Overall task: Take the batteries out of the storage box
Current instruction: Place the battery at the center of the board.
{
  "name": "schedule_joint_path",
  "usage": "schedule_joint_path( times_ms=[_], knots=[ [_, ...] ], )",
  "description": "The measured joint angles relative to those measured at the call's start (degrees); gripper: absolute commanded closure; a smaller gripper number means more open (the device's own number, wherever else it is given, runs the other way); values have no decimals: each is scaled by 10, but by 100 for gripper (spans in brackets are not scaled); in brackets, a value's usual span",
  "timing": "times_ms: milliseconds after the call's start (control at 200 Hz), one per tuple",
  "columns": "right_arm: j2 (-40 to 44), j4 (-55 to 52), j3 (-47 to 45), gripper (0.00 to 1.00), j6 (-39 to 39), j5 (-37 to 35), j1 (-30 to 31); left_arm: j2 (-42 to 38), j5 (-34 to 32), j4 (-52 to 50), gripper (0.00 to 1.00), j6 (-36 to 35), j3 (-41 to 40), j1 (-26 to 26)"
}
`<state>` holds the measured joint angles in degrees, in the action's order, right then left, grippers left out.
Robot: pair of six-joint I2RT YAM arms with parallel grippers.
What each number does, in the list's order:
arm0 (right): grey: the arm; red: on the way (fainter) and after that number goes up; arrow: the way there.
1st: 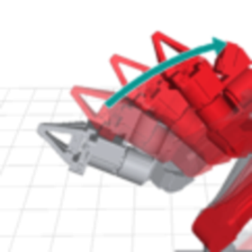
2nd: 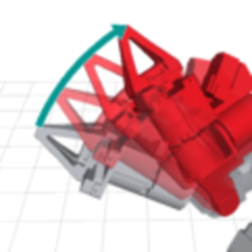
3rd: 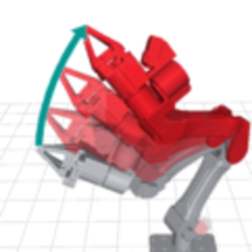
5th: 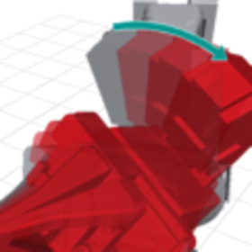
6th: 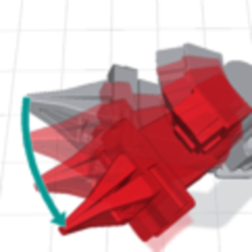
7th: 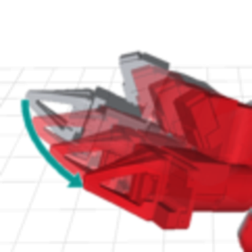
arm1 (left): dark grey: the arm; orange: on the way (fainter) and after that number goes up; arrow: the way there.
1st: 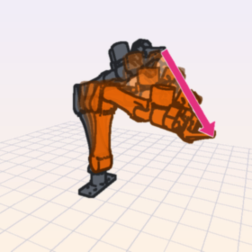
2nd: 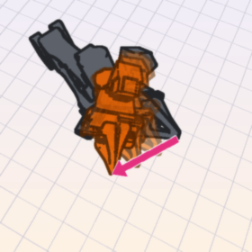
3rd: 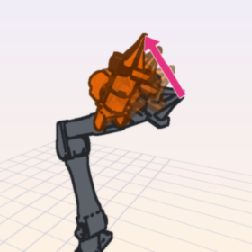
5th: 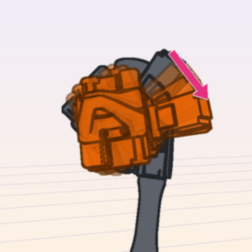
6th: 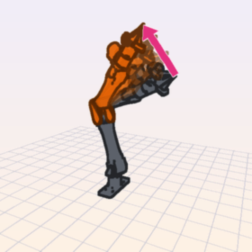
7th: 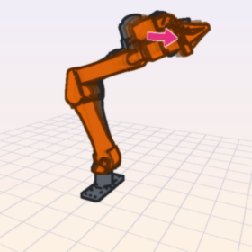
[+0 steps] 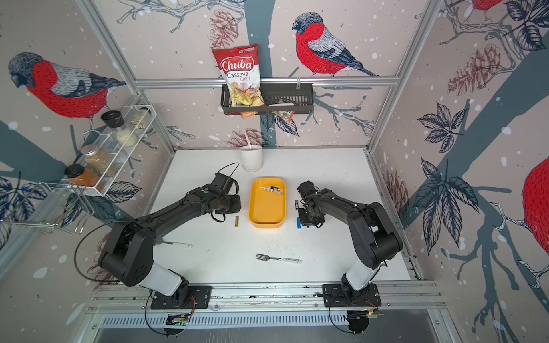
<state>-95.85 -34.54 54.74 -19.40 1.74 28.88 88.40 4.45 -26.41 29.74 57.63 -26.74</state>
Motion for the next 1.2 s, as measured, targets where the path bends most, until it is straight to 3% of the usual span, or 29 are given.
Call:
schedule_joint_path(
  times_ms=[655,1201],
  knots=[
    [3,-6,11,70,0,-5,0,-5,-2,-11,70,0,7,0],
    [29,-46,85,69,13,-13,-17,22,-17,-45,70,-7,109,-21]
  ],
)
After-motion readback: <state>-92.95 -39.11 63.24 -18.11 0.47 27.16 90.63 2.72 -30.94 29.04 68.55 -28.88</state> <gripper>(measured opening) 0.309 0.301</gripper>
